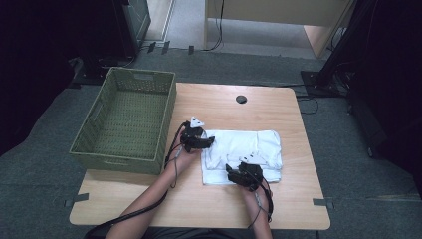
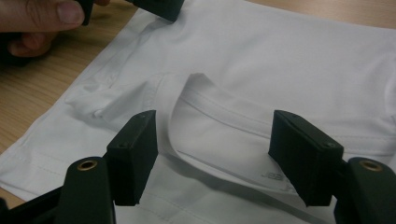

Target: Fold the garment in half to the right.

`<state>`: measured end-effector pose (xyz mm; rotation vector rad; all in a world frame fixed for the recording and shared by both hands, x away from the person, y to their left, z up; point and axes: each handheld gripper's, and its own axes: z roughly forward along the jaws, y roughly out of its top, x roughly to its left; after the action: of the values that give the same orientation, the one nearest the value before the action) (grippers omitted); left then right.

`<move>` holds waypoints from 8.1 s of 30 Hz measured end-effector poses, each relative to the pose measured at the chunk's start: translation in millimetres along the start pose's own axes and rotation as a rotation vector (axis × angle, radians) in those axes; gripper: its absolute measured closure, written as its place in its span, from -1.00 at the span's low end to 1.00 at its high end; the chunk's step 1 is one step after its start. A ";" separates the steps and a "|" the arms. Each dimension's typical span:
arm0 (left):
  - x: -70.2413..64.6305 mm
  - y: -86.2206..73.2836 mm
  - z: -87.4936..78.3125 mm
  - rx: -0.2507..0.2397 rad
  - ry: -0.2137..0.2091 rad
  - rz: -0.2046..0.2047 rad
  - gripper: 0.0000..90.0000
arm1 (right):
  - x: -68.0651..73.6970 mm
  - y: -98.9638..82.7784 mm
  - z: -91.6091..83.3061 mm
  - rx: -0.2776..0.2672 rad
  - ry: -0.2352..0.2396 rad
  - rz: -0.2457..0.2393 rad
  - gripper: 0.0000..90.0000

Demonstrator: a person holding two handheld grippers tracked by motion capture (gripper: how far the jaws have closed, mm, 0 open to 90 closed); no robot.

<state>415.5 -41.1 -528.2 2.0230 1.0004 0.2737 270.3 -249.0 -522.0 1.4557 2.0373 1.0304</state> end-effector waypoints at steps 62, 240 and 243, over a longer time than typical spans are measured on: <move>0.4 -0.6 -0.9 -0.002 -0.009 -0.002 -0.01 | 60.5 3.9 27.4 0.028 0.057 -0.140 -0.35; -2.4 28.3 -22.9 -0.004 -0.108 -0.132 0.16 | 29.7 32.6 10.4 -0.003 0.157 0.034 -0.09; 3.0 25.9 -23.0 -0.009 -0.099 -0.148 0.13 | 33.4 33.6 14.9 0.006 0.154 0.021 -0.06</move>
<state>420.0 -33.7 -494.5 1.9237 1.0779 0.0983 289.5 -207.3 -502.9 1.4433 2.1367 1.1779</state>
